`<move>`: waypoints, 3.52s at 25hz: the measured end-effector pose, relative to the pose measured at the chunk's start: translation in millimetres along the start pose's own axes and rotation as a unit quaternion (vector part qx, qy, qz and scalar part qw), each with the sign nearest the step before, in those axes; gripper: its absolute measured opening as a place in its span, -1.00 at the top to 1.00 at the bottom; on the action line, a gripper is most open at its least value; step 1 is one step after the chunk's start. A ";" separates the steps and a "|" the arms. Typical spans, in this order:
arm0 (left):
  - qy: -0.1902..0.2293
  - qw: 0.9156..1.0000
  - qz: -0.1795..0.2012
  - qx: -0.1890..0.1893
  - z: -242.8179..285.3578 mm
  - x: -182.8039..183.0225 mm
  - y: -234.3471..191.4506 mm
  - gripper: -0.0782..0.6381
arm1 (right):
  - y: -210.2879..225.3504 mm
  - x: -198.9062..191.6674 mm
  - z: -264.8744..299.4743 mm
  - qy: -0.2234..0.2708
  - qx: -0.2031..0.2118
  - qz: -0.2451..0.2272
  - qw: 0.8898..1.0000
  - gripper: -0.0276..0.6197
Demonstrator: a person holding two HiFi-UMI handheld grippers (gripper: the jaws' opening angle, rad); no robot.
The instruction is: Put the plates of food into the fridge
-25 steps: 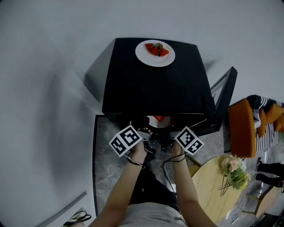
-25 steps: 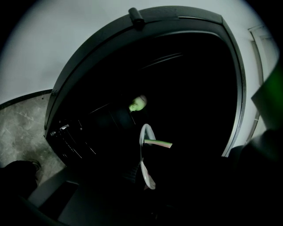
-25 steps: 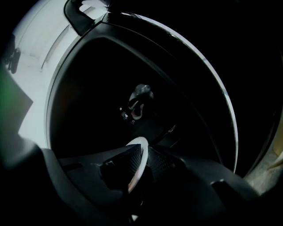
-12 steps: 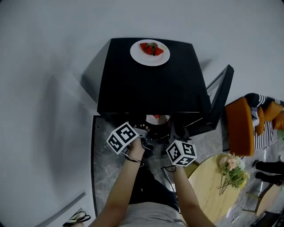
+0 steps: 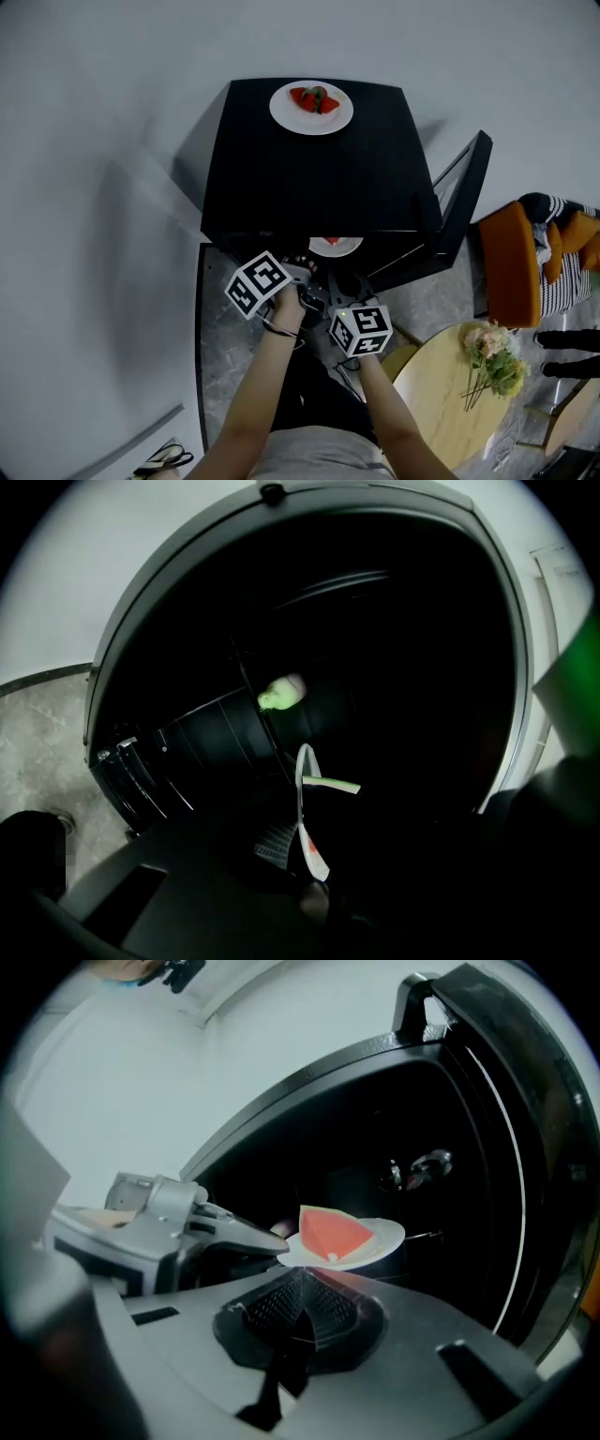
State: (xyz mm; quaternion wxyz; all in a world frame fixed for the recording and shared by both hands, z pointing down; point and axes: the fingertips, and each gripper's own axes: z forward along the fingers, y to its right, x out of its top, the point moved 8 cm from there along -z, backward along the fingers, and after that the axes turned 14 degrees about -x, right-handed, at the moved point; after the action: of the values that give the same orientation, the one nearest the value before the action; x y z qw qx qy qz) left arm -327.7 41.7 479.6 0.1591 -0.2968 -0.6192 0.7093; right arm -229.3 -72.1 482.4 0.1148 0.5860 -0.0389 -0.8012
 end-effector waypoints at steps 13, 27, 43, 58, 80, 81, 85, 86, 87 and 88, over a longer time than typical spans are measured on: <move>-0.049 0.998 0.028 -0.028 0.7 3.1 0.2 0.72 | 19.0 14.1 35.0 -0.005 -0.046 0.037 0.998 0.88; -0.031 0.995 0.098 -0.001 -34.7 14.3 1.7 0.72 | -25.2 9.6 53.0 -0.024 0.037 0.007 0.999 0.88; -0.071 0.972 0.223 -0.002 -51.5 4.1 14.8 0.72 | 9.1 33.7 42.9 0.026 -0.039 0.016 0.999 0.88; -0.029 0.854 0.518 -0.037 -69.7 -37.4 93.9 0.76 | -4.8 44.2 -76.6 0.115 -0.047 0.030 0.992 0.88; 0.020 0.860 0.509 -0.021 -112.0 -13.3 188.9 0.76 | -22.4 128.3 -120.1 0.153 0.076 0.096 0.981 0.87; 0.024 0.868 0.496 -0.020 -113.5 -3.9 196.0 0.76 | -21.0 138.3 -118.1 0.137 0.081 0.106 0.982 0.87; 0.000 0.889 0.457 -0.014 -105.0 38.5 220.9 0.75 | -12.6 180.0 -94.1 0.006 0.111 0.148 0.983 0.87; -0.013 0.891 0.453 -0.015 -99.3 50.3 225.5 0.75 | -9.8 191.6 -85.6 -0.023 0.125 0.159 0.979 0.87; -0.027 0.893 0.450 -0.016 -92.8 62.2 229.3 0.75 | -6.8 204.0 -76.9 -0.047 0.137 0.168 0.975 0.87; -0.042 0.893 0.448 -0.017 -85.6 74.3 232.6 0.75 | -3.4 217.0 -67.8 -0.063 0.144 0.172 0.973 0.87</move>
State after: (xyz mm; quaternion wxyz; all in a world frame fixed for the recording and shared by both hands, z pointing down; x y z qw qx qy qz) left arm -299.1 110.4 231.9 -0.2070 -0.5156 -0.4383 0.7066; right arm -227.8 -113.7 258.9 0.1624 0.5294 -0.2611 -0.7907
